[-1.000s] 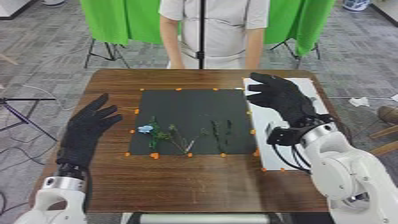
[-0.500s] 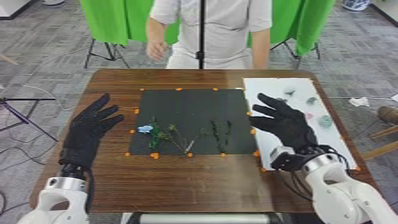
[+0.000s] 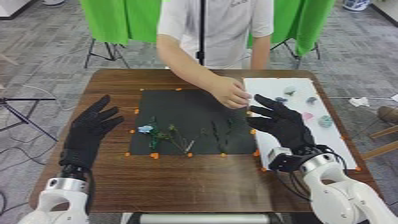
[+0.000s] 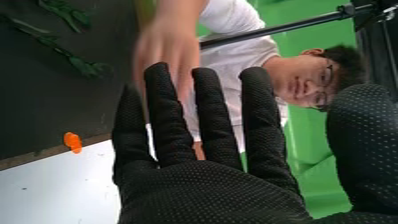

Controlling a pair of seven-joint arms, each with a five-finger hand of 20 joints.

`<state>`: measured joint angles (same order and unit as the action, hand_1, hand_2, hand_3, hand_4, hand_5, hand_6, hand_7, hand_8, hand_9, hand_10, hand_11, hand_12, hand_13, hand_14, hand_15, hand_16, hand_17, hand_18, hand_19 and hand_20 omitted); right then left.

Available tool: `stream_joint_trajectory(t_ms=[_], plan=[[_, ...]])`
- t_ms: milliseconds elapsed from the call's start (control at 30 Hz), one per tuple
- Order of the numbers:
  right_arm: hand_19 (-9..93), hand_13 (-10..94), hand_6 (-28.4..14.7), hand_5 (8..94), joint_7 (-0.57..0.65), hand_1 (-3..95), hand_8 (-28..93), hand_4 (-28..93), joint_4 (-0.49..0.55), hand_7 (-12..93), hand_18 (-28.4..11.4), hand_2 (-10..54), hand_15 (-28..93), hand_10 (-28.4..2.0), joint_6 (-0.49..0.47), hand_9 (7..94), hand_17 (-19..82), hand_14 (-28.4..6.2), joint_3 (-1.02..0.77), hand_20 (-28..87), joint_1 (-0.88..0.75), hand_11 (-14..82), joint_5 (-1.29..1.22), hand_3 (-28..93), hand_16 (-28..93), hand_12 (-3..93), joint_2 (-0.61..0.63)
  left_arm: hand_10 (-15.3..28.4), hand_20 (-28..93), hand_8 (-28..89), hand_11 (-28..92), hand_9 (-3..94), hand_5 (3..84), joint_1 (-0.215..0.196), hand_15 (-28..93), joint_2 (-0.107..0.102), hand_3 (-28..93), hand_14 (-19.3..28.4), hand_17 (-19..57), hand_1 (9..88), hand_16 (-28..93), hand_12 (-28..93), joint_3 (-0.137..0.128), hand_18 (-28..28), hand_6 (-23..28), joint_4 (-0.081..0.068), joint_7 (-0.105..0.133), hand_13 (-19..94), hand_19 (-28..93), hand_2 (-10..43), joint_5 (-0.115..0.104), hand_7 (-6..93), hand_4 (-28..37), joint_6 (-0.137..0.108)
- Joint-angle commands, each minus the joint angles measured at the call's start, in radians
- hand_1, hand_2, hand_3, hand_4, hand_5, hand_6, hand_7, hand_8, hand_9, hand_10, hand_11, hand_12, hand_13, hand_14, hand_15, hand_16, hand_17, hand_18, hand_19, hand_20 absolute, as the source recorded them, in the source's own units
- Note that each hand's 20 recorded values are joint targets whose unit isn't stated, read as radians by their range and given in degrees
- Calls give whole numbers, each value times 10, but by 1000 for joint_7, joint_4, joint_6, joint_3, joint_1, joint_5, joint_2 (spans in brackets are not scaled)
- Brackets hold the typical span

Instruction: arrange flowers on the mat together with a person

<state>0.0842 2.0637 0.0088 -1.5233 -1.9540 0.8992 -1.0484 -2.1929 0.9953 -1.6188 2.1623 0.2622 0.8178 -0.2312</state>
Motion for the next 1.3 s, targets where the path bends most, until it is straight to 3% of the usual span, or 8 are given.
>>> stream_joint_trajectory(t_ms=[33, 333, 567, 1033, 1300], plan=[[465, 349, 49, 419, -6, 164, -132, -283, 5, 159, -210, 86, 243, -113, -2, 441, 29, -173, -1, 192, -7, 72, 4, 755, 172, 146, -30, 165, 174, -85, 194, 379, 368, -15, 417, 4, 803, 257, -87, 243, -50, 97, 2, 253, 46, 5, -4, 288, 477, 37, -3, 100, -258, -3], [466, 353, 49, 419, -5, 161, -131, -283, 7, 157, -211, 85, 251, -114, -3, 444, 28, -175, -6, 195, -10, 73, 12, 757, 172, 147, -31, 172, 184, -87, 210, 375, 359, -14, 443, 6, 802, 262, -85, 245, -56, 101, -1, 255, 47, 4, -11, 284, 491, 36, -1, 108, -256, 0], [467, 356, 50, 421, -7, 161, -131, -283, 4, 158, -211, 84, 256, -115, -2, 447, 28, -174, -5, 197, -7, 74, 5, 758, 171, 146, -30, 174, 185, -87, 214, 374, 357, -17, 450, 0, 803, 264, -85, 244, -59, 101, 4, 255, 47, 5, -1, 283, 491, 35, -9, 109, -256, -12], [473, 369, 49, 425, -6, 163, -133, -283, -2, 161, -211, 82, 274, -116, 11, 453, 29, -174, -3, 202, -1, 78, -11, 761, 169, 147, -28, 178, 188, -89, 223, 369, 351, -19, 457, -3, 804, 264, -84, 245, -65, 102, 3, 254, 49, 15, 3, 280, 494, 34, 2, 117, -255, -13], [473, 372, 49, 425, -3, 163, -133, -283, -1, 162, -210, 82, 281, -116, 13, 455, 29, -174, -2, 202, -8, 79, -11, 762, 165, 147, -26, 179, 189, -90, 225, 369, 349, -22, 459, 5, 804, 265, -84, 248, -66, 101, -1, 254, 50, 16, -9, 280, 494, 34, 6, 118, -251, -6]])
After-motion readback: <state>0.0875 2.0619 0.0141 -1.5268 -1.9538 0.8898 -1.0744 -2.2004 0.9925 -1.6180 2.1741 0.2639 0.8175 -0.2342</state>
